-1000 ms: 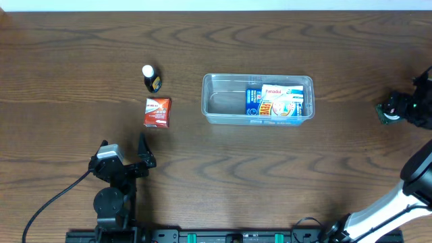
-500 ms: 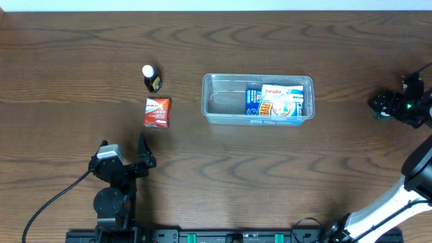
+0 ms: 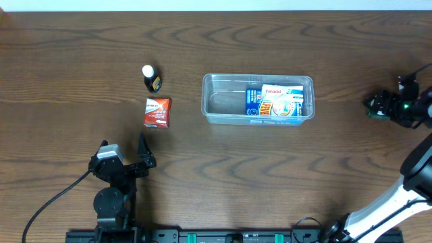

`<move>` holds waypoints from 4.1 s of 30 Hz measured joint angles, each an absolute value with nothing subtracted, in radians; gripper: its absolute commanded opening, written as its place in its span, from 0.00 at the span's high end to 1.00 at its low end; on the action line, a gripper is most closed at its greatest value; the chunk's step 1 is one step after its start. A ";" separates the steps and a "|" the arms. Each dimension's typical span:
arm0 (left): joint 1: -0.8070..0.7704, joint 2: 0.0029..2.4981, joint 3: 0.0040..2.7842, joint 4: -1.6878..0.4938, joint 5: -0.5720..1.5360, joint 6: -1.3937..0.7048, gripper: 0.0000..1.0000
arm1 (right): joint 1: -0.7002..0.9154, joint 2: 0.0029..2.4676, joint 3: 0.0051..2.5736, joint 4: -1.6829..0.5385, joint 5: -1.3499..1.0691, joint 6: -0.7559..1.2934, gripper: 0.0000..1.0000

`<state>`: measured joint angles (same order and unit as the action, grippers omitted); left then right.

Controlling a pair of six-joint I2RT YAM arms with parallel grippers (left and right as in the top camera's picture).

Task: Pack container
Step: 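Lower the right gripper and grasp the Zam-Buk box, then carry the Zam-Buk box over the container, then lower the Zam-Buk box into the container and release it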

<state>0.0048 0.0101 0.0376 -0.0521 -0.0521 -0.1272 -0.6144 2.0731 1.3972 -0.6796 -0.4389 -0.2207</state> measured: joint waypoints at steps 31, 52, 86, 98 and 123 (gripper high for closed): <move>0.005 0.010 0.038 -0.052 -0.052 -0.127 0.02 | -0.463 2.071 1.399 -0.664 -0.059 -0.224 0.37; 0.005 0.010 0.038 -0.052 -0.052 -0.127 0.02 | -0.462 2.059 1.407 -0.712 -0.103 -0.149 0.44; 0.005 0.010 0.038 -0.052 -0.052 -0.127 0.02 | 0.219 1.656 1.477 -0.945 -0.076 0.207 0.46; 0.005 0.010 0.038 -0.052 -0.052 -0.127 0.02 | 0.361 1.694 1.470 -0.938 0.064 0.308 0.41; 0.005 0.010 0.038 -0.052 -0.052 -0.127 0.02 | 0.356 1.826 1.436 -1.013 0.128 0.349 0.39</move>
<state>0.0048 0.0101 0.0376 -0.0521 -0.0521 -0.1272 0.3565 1.8263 1.4361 -1.0126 0.1276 0.3489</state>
